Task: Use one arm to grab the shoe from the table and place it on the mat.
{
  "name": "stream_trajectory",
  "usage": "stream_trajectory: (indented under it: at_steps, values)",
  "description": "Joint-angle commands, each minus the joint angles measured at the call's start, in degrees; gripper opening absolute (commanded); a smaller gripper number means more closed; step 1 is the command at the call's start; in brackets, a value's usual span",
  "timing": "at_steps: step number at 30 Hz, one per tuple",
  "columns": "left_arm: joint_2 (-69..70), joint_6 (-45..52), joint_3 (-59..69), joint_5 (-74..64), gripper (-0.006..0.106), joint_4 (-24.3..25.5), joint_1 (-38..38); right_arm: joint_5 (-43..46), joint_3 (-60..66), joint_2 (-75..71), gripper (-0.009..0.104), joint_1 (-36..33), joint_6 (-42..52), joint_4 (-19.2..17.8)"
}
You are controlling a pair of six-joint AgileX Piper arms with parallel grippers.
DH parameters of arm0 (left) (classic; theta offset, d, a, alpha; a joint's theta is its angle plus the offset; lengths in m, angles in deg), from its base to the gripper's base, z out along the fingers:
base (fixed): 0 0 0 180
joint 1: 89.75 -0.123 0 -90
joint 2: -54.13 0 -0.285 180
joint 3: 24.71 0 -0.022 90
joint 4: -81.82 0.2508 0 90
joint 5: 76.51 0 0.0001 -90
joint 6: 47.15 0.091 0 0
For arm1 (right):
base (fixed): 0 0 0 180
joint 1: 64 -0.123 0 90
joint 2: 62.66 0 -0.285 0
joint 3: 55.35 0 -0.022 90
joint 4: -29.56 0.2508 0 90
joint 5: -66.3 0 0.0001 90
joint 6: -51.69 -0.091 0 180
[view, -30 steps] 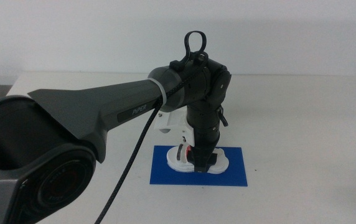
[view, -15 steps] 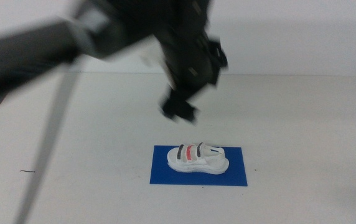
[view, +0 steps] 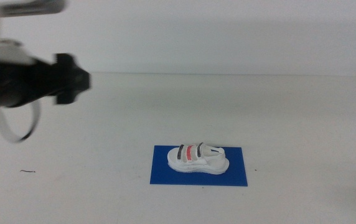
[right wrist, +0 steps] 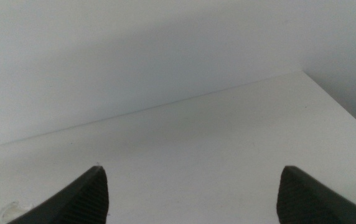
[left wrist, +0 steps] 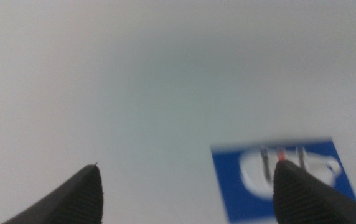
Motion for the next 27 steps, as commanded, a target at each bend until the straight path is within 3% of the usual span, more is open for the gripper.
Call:
stream_trajectory:
  at_steps: [1,9,19,27]
  values:
    - [7.21,14.55,8.32,12.48,0.094,-5.72,-4.21,0.47,0.14,-0.27,0.079,-0.10,0.20,-0.42]
    - [24.47,16.59,22.97,20.93,0.094,-3.54,-12.48,0.47,0.14,-0.27,0.079,-0.10,0.20,-0.42]
    - [41.48,16.67,39.23,36.06,0.094,-2.25,-13.68,0.47,0.14,-0.27,0.079,-0.10,0.20,-0.42]
    - [60.11,16.07,52.12,36.19,0.094,-1.57,-14.13,0.47,0.14,-0.27,0.079,-0.10,0.20,-0.42]
